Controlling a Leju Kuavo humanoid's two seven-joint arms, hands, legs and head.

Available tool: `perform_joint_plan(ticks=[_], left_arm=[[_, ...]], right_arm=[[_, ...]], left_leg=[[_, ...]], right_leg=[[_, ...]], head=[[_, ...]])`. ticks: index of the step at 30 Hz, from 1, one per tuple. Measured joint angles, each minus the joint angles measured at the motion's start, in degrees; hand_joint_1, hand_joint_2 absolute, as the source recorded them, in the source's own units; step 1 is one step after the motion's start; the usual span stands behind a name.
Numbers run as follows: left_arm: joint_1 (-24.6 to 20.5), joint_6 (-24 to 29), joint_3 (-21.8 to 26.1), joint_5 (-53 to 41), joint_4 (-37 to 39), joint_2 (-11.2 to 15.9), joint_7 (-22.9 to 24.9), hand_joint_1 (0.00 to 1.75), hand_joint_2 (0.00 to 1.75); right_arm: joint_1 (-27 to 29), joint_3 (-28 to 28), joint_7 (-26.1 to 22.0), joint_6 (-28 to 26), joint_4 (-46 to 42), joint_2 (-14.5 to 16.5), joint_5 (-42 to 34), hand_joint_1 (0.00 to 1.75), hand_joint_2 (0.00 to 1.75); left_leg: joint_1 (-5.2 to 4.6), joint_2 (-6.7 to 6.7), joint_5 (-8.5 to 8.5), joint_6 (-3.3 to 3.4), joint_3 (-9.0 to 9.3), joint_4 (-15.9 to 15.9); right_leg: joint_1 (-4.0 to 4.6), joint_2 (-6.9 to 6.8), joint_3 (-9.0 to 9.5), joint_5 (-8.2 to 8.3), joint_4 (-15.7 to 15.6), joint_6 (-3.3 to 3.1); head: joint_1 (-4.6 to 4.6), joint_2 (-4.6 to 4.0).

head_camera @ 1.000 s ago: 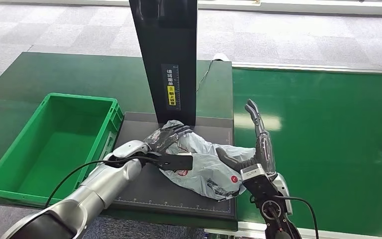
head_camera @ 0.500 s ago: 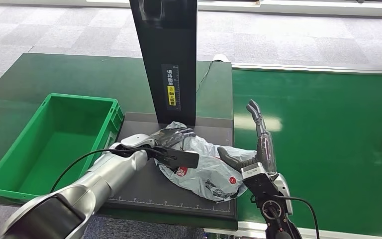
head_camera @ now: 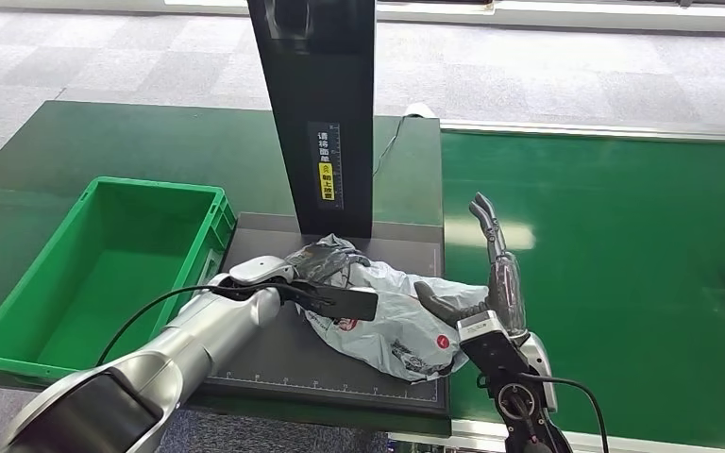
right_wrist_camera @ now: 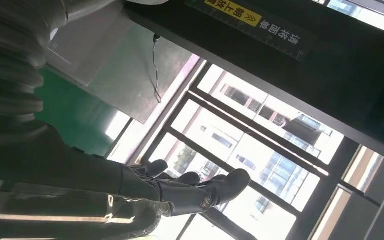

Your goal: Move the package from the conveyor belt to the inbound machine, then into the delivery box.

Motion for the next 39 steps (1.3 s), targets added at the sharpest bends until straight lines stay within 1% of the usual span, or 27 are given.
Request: perform_joint_plan(ticks=[2, 4, 6, 9, 10, 11, 13, 16, 19, 25, 29, 32, 35, 37, 39], left_arm=[[0.81, 2.54, 0.05, 0.92, -0.79, 0.43, -1.21, 1.75, 1.75], [2.01, 6.41, 0.18, 1.7, -2.24, 1.02, -2.69, 1.75, 1.75], [4.05, 12.46, 0.59, 2.67, -4.41, 1.82, -4.14, 1.75, 1.75], [8.69, 23.67, 2.29, 4.34, -9.96, 3.99, -5.89, 1.75, 1.75], [10.1, 25.94, 2.9, 4.64, -11.81, 4.79, -6.14, 1.75, 1.75], [11.26, 27.07, 3.39, 4.77, -13.32, 5.51, -6.25, 1.75, 1.75], [13.07, 27.73, 4.08, 4.91, -15.65, 6.55, -6.32, 1.75, 1.75], [15.14, 29.44, 4.9, 4.89, -18.53, 7.57, -6.36, 1.75, 1.75], [17.65, 33.48, 6.29, 4.35, -22.15, 8.88, -6.36, 1.75, 1.75], [25.32, 40.04, 11.05, 0.8, -32.89, 12.56, -5.87, 1.75, 1.75], [31.29, 46.04, 16.46, -3.9, -42.06, 14.88, -3.76, 1.75, 1.75], [36.28, 49.86, 22.02, -12.19, -49.12, 15.93, 0.89, 1.75, 1.75], [41.41, 51.21, 29.37, -19.63, -56.46, 16.07, 6.01, 1.75, 1.75], [44.31, 51.4, 34.3, -20.23, -61.06, 15.67, 6.74, 1.75, 1.75], [46.88, 51.45, 39.66, -19.72, -65.72, 14.59, 6.09, 1.75, 1.75]], right_arm=[[0.81, -0.24, 0.07, 0.16, -0.56, -0.01, 0.2, 0.0, 1.75], [1.41, -0.51, 0.14, 0.47, -1.11, -0.05, 0.23, 0.0, 1.75], [1.93, -0.78, 0.17, 0.69, -1.75, -0.14, 0.22, 0.0, 1.75], [3.01, -1.41, 0.2, 0.83, -3.21, -0.37, 0.05, 0.0, 1.75], [3.37, -1.68, 0.2, 0.89, -3.66, -0.46, -0.05, 0.0, 1.75], [3.66, -1.92, 0.2, 0.96, -4.03, -0.56, -0.13, 0.0, 1.75], [4.03, -2.22, 0.2, 1.06, -4.57, -0.69, -0.2, 0.0, 1.75], [4.38, -2.46, 0.18, 1.09, -5.14, -0.85, -0.31, 0.0, 1.75], [4.75, -2.77, 0.03, 1.09, -5.61, -0.99, -0.67, 0.0, 1.75], [4.97, -3.14, -0.18, 1.07, -5.91, -1.75, -1.06, 0.0, 1.75], [5.34, -3.16, -0.2, 0.16, -5.98, -2.37, -1.23, 0.0, 1.75], [6.48, -3.2, -0.34, -0.23, -6.54, -2.53, -1.07, 0.0, 1.75], [7.57, -3.2, -0.48, -0.32, -7.2, -2.45, -0.27, 0.0, 1.75], [7.99, -3.2, -0.48, -0.45, -7.59, -2.33, 0.14, 0.0, 1.75], [8.29, -3.21, -0.46, -0.53, -8.01, -2.16, 0.44, 0.0, 1.75]], left_leg=[[0.0, 0.01, 0.0, 0.0, 0.0, 0.0], [0.0, 0.03, 0.0, 0.0, -0.01, 0.0], [0.0, 0.06, 0.0, 0.0, -0.05, 0.0], [0.01, 0.13, -0.01, 0.0, -0.16, 0.0], [0.01, 0.13, -0.01, -0.01, -0.21, -0.01], [0.01, 0.12, -0.01, -0.01, -0.26, -0.01], [0.01, 0.11, -0.01, -0.01, -0.33, -0.01], [0.01, 0.13, -0.01, -0.01, -0.38, -0.01], [0.01, 0.13, -0.01, -0.01, -0.39, -0.01], [0.01, 0.14, -0.01, -0.01, -0.43, -0.03], [0.02, 0.15, -0.02, -0.01, -0.45, -0.04], [0.02, 0.16, -0.03, -0.02, -0.47, -0.05], [0.02, 0.18, -0.05, -0.04, -0.5, -0.05], [0.02, 0.19, -0.05, -0.04, -0.52, -0.05], [0.02, 0.19, -0.05, -0.04, -0.54, -0.05]], right_leg=[[0.0, 0.01, -0.01, 0.0, 0.0, 0.0], [0.0, 0.03, -0.03, 0.01, 0.0, 0.0], [0.0, 0.05, -0.08, 0.01, 0.0, 0.0], [0.02, 0.13, -0.26, 0.0, 0.01, 0.0], [0.03, 0.14, -0.33, 0.0, 0.01, 0.0], [0.04, 0.14, -0.38, -0.01, 0.01, 0.0], [0.05, 0.13, -0.44, -0.01, 0.01, 0.0], [0.05, 0.14, -0.45, -0.01, 0.01, 0.0], [0.04, 0.14, -0.45, -0.01, 0.01, 0.0], [0.05, 0.14, -0.51, -0.02, 0.01, -0.01], [0.07, 0.15, -0.54, -0.03, 0.01, -0.02], [0.07, 0.15, -0.56, -0.05, 0.01, -0.02], [0.07, 0.17, -0.6, -0.05, 0.01, -0.02], [0.07, 0.17, -0.63, -0.06, 0.01, -0.02], [0.07, 0.17, -0.64, -0.06, 0.01, -0.02]], head=[[0.0, 0.0], [-0.01, 0.0], [-0.01, 0.0], [-0.02, 0.0], [-0.02, 0.0], [-0.02, 0.0], [-0.02, 0.0], [0.0, 0.0], [0.0, 0.0], [-0.01, 0.0], [-0.01, 0.0], [-0.01, 0.0], [0.0, 0.0], [0.0, 0.0], [-0.01, 0.0]])
